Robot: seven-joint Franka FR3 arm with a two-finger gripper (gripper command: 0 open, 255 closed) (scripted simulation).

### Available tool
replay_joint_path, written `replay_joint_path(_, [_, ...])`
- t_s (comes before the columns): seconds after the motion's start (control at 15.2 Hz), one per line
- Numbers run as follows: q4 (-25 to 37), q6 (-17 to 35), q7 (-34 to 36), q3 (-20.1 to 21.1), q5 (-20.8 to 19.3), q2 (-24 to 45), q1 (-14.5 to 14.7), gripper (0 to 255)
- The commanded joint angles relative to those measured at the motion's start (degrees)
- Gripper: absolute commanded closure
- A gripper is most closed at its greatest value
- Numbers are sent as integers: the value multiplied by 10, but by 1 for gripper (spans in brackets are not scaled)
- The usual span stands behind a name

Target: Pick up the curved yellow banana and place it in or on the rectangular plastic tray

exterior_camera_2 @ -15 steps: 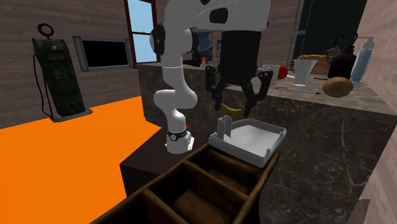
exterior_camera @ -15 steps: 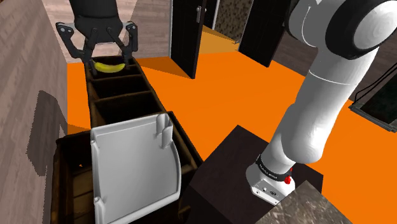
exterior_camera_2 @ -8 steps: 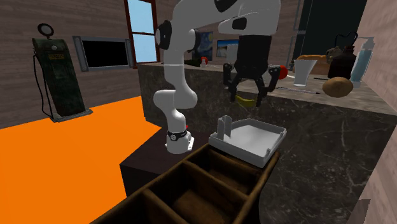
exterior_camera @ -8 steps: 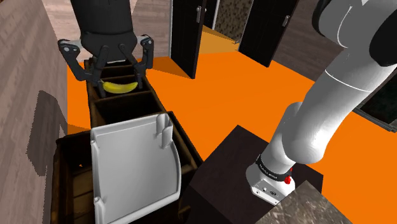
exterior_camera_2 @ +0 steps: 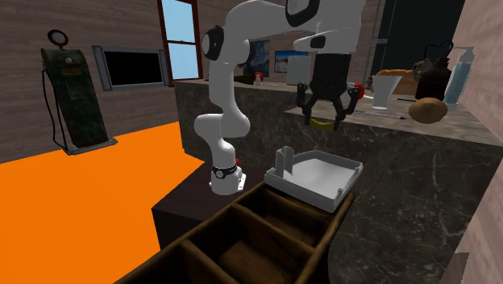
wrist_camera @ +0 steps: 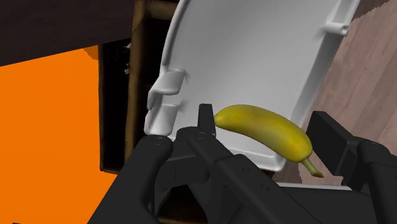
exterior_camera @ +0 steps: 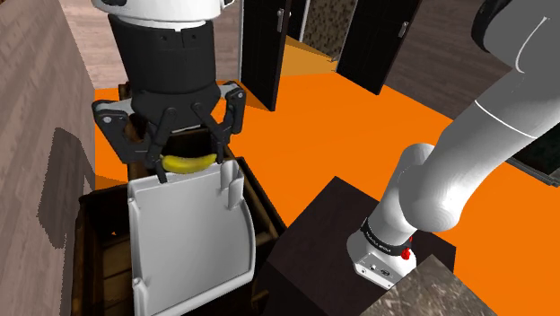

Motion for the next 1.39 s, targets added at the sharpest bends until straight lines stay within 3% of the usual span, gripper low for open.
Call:
replay_joint_path(0.0, [-19,16,0,1,2,-3,1,255])
replay_joint_path(0.59, [-93,84,-3,2,8,-11,4,255])
replay_joint_path(1.06, [-93,84,-3,2,8,-11,4,255])
replay_joint_path(1.12, [-93,84,-3,2,8,-11,4,0])
replay_joint_path(1.32, [-93,84,-3,2,8,-11,4,0])
